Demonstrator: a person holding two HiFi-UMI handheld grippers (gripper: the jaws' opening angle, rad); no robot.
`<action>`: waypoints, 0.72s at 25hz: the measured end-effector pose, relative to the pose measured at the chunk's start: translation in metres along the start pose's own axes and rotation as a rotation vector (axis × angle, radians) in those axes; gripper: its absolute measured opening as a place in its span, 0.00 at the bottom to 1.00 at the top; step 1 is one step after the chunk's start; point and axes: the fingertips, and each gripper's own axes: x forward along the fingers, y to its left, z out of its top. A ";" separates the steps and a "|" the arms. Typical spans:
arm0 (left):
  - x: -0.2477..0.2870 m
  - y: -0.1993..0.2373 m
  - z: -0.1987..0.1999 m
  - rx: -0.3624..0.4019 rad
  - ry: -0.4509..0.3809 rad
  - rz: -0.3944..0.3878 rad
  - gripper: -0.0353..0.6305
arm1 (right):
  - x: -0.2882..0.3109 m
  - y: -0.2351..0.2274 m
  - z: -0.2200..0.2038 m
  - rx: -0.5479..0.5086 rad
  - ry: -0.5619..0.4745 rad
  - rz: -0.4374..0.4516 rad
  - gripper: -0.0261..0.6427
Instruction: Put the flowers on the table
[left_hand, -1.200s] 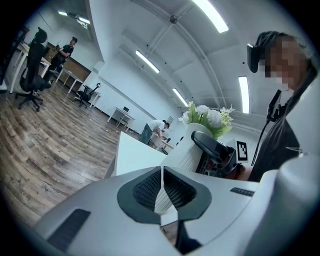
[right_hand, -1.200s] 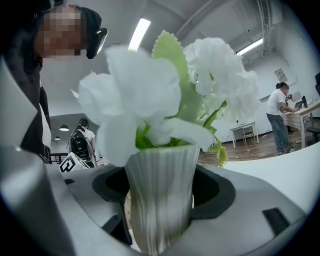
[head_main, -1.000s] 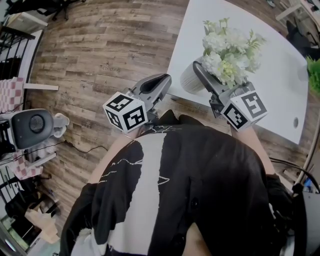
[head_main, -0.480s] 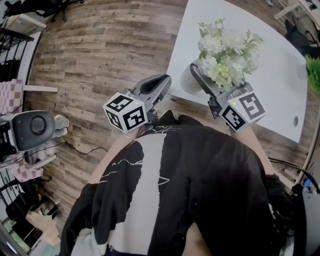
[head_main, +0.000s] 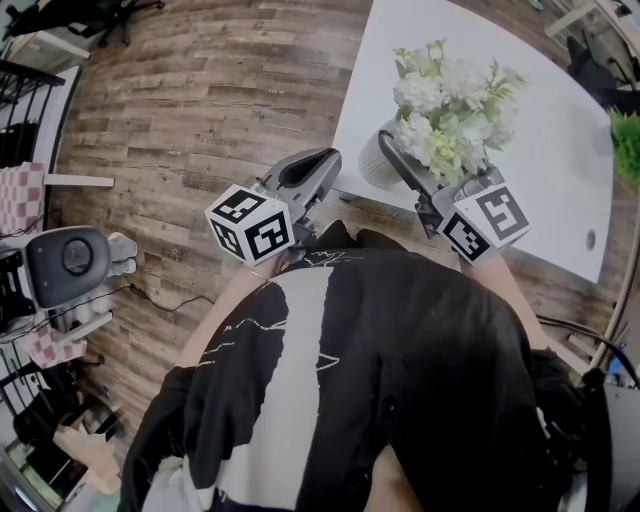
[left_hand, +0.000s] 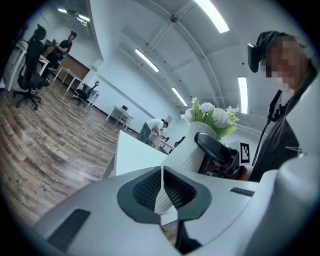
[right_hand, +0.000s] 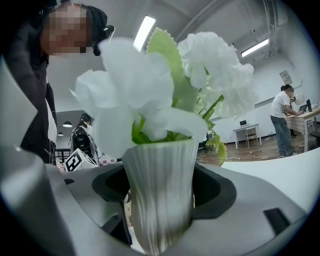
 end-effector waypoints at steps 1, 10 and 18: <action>0.000 0.000 0.000 0.000 0.000 -0.001 0.09 | 0.000 0.001 0.000 -0.003 0.002 0.002 0.56; 0.003 -0.001 0.001 -0.001 0.004 -0.003 0.09 | 0.000 0.001 -0.001 -0.005 0.009 0.005 0.56; 0.002 -0.002 0.003 -0.002 0.002 0.001 0.09 | 0.000 0.002 0.001 -0.010 0.014 0.010 0.56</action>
